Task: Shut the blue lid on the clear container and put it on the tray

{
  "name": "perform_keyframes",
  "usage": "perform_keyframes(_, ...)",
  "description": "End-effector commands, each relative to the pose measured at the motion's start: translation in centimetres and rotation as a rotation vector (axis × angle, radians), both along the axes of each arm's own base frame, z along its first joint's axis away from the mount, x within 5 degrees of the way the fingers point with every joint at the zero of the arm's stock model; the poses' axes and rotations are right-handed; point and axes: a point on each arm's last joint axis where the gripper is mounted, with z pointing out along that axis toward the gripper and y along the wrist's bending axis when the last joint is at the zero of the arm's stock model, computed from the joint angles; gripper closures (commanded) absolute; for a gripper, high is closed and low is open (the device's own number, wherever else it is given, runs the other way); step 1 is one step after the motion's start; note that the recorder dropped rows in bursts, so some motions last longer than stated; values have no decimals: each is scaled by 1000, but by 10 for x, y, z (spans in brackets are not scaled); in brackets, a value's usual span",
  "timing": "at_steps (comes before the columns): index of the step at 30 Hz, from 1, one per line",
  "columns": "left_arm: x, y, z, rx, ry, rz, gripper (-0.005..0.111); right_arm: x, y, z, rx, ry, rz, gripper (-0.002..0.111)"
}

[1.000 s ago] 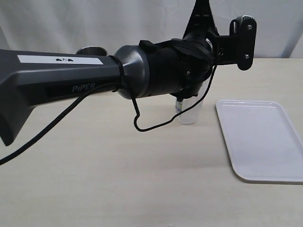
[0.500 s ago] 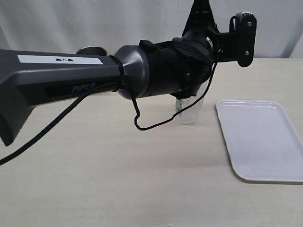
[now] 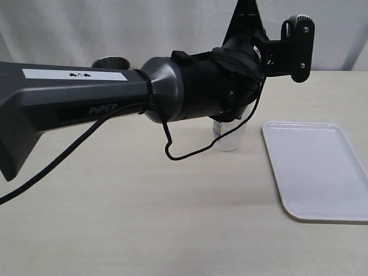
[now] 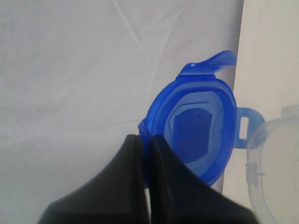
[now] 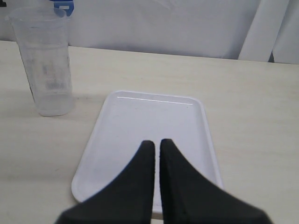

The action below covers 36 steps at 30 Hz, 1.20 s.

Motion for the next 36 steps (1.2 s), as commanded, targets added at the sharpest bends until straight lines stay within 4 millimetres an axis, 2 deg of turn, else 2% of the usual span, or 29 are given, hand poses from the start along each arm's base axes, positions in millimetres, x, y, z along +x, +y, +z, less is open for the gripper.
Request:
perform_keyframes(1,-2,2,6,-24,-5,27,107,0,-1,0,-6,-5,-7,104)
perform_keyframes(9,-5,4,-4,7,13,23,107,0,-1,0,-6,-5,-7,104)
perform_keyframes(36,-12,0,5,-36,-32,9,107,0,-1,0,-6,-5,-7,104)
